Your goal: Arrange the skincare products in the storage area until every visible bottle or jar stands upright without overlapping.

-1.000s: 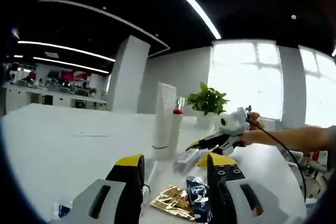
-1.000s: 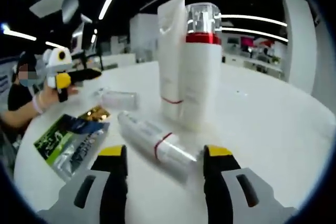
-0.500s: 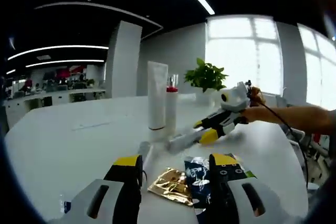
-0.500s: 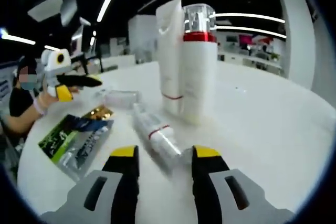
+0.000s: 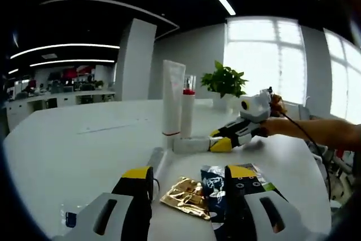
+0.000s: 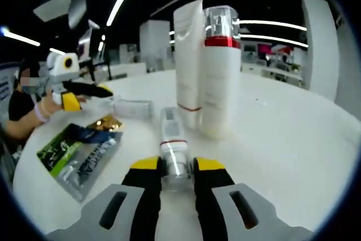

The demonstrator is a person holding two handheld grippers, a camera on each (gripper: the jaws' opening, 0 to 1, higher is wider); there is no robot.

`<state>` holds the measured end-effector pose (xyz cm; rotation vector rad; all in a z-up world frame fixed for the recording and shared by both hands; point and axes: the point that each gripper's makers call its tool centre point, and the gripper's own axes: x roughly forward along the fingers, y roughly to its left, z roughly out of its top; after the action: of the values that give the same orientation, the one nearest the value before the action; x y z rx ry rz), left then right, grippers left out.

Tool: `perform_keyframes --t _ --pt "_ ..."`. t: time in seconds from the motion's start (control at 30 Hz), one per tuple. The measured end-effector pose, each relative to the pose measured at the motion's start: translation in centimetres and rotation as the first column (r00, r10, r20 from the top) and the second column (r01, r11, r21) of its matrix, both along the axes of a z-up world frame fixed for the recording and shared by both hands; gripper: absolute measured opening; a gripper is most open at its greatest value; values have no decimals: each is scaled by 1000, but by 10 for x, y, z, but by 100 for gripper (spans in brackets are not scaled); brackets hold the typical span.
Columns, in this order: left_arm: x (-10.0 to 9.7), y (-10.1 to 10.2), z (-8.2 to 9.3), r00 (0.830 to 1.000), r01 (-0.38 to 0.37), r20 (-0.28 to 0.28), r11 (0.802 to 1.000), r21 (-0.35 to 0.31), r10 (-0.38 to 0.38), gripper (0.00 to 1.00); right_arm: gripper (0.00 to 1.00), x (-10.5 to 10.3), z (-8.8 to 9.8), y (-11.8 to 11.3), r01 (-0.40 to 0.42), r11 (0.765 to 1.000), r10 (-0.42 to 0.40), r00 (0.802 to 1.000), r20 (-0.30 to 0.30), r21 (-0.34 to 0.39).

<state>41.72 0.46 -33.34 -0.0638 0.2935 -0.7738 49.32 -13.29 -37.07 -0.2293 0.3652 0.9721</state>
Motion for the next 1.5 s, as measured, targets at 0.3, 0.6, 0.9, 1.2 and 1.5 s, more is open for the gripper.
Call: perform_keyframes --t 0.3,0.6,0.9,1.2,1.5 --pt "3 3 -1 1000 -23 6 1000 -6 23 52 21 -15 32 6 -25 996 25 1000 -7 -90" --pt "10 9 -2 997 -77 29 997 23 76 62 21 -12 65 7 17 973 -15 1000 13 -229" --pt "13 15 0 994 -109 16 994 -22 109 63 21 -28 91 12 132 937 -145 989 -19 -323" --pt "15 18 -6 992 -124 0 992 -17 124 66 21 -23 88 12 163 927 -186 982 -34 -339" --pt "16 18 -10 991 -134 -5 991 -6 134 66 21 -34 83 10 189 904 -222 974 -44 -384"
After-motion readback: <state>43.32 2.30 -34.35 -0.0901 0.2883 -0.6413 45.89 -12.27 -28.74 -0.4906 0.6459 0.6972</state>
